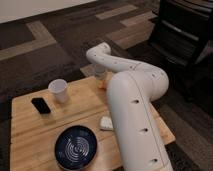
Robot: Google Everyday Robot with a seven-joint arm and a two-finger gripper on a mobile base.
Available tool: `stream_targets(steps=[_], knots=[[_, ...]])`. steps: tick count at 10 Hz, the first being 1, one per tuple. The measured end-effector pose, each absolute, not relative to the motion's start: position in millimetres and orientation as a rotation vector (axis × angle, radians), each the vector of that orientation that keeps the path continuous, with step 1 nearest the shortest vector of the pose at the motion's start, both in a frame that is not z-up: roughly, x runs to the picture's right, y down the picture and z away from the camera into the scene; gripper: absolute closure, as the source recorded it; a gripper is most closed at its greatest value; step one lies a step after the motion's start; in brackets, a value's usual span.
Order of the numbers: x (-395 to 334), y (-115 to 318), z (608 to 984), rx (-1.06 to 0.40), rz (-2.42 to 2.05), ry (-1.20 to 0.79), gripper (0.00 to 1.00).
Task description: Place the pepper in the ceramic cup
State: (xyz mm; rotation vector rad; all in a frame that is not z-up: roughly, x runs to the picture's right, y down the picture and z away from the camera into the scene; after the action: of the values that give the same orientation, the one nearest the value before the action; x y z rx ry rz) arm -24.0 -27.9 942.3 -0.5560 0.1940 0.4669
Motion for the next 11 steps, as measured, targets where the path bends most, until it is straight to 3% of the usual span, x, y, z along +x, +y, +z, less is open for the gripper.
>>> stream_targets(steps=[1, 4, 6, 11], knots=[[-21, -29, 933, -0.550, 0.470, 0.212, 0.99], [-38, -59, 896, -0.502, 0.423, 0.206, 1.00], [-97, -87, 848, -0.422, 0.245, 0.118, 1.00], [-229, -72, 732, -0.368, -0.118, -0.191, 1.00]])
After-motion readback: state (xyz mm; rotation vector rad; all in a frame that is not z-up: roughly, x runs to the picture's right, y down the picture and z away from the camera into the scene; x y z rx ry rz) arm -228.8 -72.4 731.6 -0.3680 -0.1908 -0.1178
